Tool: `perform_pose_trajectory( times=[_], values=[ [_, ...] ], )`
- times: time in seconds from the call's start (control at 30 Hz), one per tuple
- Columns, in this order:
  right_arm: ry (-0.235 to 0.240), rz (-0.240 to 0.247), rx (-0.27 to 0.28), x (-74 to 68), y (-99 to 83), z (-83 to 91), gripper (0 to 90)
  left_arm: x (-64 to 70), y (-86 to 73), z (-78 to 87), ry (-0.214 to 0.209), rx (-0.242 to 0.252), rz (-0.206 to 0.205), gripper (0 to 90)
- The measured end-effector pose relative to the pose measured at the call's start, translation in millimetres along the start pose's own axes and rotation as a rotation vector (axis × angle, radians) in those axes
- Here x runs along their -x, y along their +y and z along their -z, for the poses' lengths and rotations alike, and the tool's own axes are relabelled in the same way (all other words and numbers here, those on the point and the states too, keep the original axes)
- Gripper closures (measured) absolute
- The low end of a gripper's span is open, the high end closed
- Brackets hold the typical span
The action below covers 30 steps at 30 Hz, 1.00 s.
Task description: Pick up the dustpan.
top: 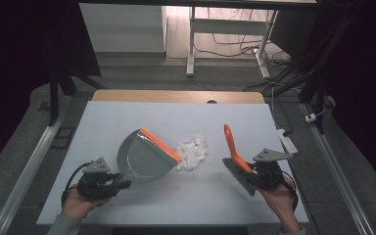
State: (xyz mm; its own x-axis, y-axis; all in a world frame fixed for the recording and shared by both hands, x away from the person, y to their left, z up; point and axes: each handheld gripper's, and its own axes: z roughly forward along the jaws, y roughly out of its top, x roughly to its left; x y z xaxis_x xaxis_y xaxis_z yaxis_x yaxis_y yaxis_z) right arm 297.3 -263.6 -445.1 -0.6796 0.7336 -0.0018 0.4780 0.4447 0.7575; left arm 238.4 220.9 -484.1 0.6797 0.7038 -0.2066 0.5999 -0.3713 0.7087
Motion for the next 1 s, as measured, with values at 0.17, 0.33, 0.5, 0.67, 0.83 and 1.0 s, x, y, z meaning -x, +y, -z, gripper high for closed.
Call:
perform_pose_trajectory(
  times=[0.17, 0.33, 0.5, 0.67, 0.83, 1.0],
  values=[
    [-0.001, 0.001, -0.001, -0.1, -0.1, -0.4, 70.3, 3.8, 0.7, -3.4, -0.016, -0.029, -0.037, 61.9],
    [-0.001, 0.002, -0.002, -0.7, -0.1, -0.7, 70.3, 8.5, 1.4, -9.3, -0.041, -0.064, -0.062, 61.9],
    [-0.002, 0.002, -0.002, -0.2, -0.3, -0.9, 70.3, 12.2, 1.5, -12.6, -0.049, -0.102, -0.100, 61.8],
    [-0.002, 0.002, -0.003, -0.2, -0.6, -1.3, 70.3, 16.1, 1.7, -19.0, -0.066, -0.144, -0.117, 61.9],
    [-0.001, 0.005, -0.007, -0.6, -0.7, -2.0, 70.3, 14.1, -0.8, -23.1, -0.066, -0.187, -0.110, 61.8],
    [0.000, 0.002, -0.007, -0.3, -1.1, -2.4, 70.3, 9.9, -4.1, -24.5, -0.058, -0.222, -0.105, 61.8]
  ],
)
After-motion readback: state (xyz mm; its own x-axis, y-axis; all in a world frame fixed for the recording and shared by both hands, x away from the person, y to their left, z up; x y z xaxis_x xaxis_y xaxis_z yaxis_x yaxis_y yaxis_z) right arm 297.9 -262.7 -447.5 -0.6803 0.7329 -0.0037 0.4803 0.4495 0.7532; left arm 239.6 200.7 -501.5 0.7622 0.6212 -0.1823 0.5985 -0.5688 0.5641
